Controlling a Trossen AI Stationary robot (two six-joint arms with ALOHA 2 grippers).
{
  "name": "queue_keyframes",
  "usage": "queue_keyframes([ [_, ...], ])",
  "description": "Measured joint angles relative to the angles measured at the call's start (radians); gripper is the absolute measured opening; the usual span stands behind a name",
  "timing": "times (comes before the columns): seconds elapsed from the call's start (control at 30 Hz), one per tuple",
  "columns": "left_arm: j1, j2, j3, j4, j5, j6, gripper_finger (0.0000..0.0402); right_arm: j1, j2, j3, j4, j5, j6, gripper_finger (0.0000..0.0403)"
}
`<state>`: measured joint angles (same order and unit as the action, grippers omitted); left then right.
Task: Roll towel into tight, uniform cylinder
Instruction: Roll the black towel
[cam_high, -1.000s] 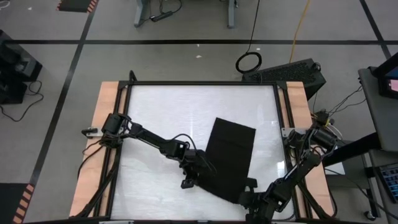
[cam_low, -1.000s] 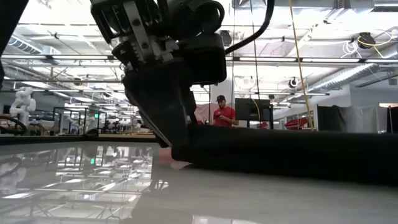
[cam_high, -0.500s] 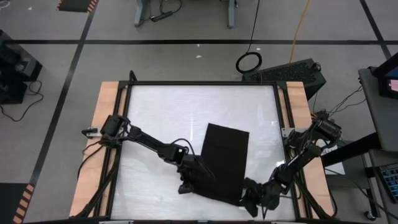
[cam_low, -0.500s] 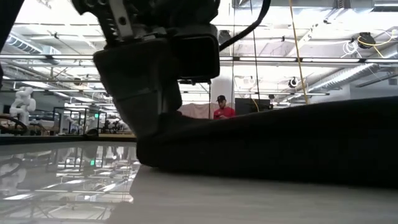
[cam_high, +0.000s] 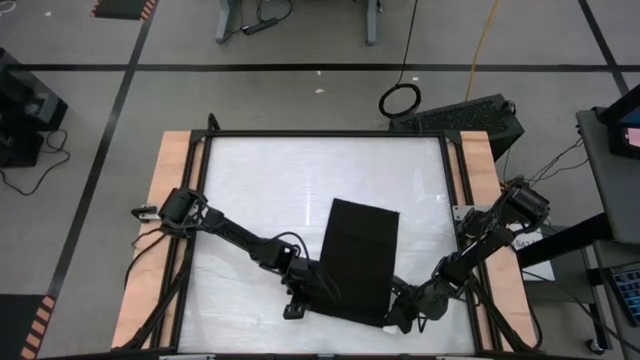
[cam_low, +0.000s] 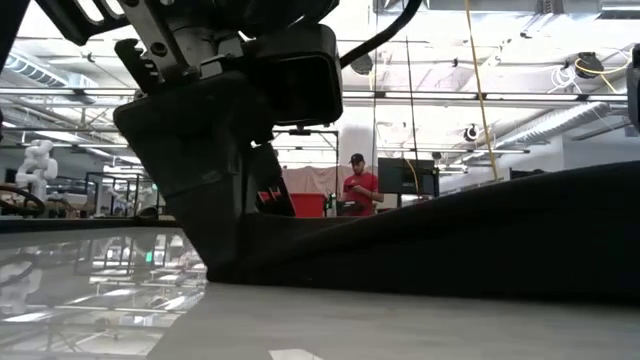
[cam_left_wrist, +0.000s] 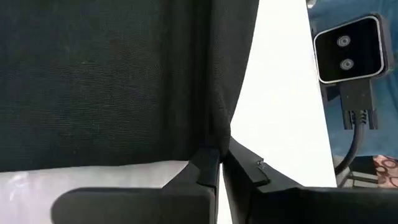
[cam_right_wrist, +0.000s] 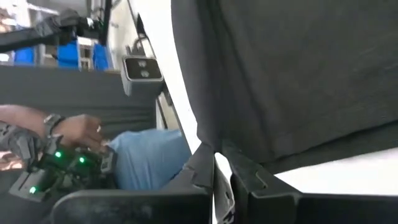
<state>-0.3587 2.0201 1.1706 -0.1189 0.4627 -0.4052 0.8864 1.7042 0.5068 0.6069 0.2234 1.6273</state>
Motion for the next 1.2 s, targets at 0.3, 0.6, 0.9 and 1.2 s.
queue_keyframes([
  [0.3,-0.001,0.0,-0.002,0.024,0.002,0.002,0.0111,-0.061,0.0,0.002,-0.066,-0.129,0.043,0.0004],
  [0.6,-0.005,-0.055,-0.002,-0.049,-0.027,0.074,0.0211,-0.063,-0.001,0.002,-0.095,-0.125,0.084,0.0004],
  [0.9,-0.141,-0.134,-0.002,-0.074,-0.458,0.425,0.0212,-0.063,0.0,0.002,-0.1,-0.118,0.098,0.0004],
  [1.2,-0.194,-0.058,-0.002,0.06,-0.597,0.569,0.0212,-0.063,0.0,0.002,-0.104,-0.097,0.102,0.0004],
])
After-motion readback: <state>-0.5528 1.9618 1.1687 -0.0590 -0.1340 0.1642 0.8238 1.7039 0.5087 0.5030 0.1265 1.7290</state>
